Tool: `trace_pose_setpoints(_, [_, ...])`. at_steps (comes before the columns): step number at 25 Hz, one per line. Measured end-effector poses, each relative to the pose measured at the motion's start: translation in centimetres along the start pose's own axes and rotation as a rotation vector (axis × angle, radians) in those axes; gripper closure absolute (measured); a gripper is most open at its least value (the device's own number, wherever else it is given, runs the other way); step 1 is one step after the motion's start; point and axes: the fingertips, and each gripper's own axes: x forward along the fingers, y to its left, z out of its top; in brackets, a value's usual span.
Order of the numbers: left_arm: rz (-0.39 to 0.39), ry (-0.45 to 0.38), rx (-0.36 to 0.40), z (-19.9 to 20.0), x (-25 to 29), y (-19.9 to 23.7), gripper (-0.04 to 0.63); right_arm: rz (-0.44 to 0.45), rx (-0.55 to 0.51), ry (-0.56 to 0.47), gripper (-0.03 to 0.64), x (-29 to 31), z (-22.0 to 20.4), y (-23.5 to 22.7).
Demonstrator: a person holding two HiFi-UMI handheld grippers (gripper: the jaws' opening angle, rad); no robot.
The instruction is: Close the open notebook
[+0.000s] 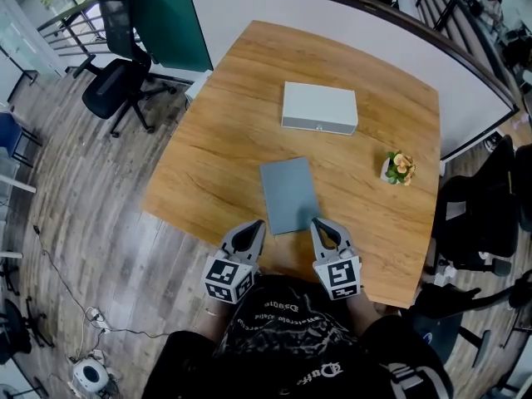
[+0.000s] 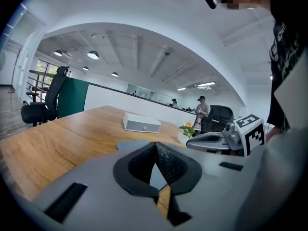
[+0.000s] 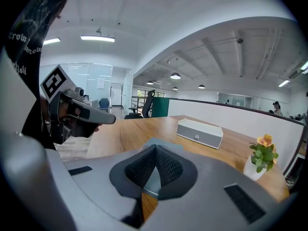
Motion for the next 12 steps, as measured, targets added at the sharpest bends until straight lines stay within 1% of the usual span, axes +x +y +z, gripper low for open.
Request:
trace_pose_setpoints(5, [0.025,0.002,0.015,-0.12,-0.15,-0.08,0.574,0.000,0.006,-0.004,0.612,-0.22,0.03,-0.25])
trace_pose_setpoints(12, [0.025,0.005,0.031,-0.61,-0.22,-0.68,0.574,-0.009,0.008,-0.003,0.612,-0.79,-0.43,-0.54])
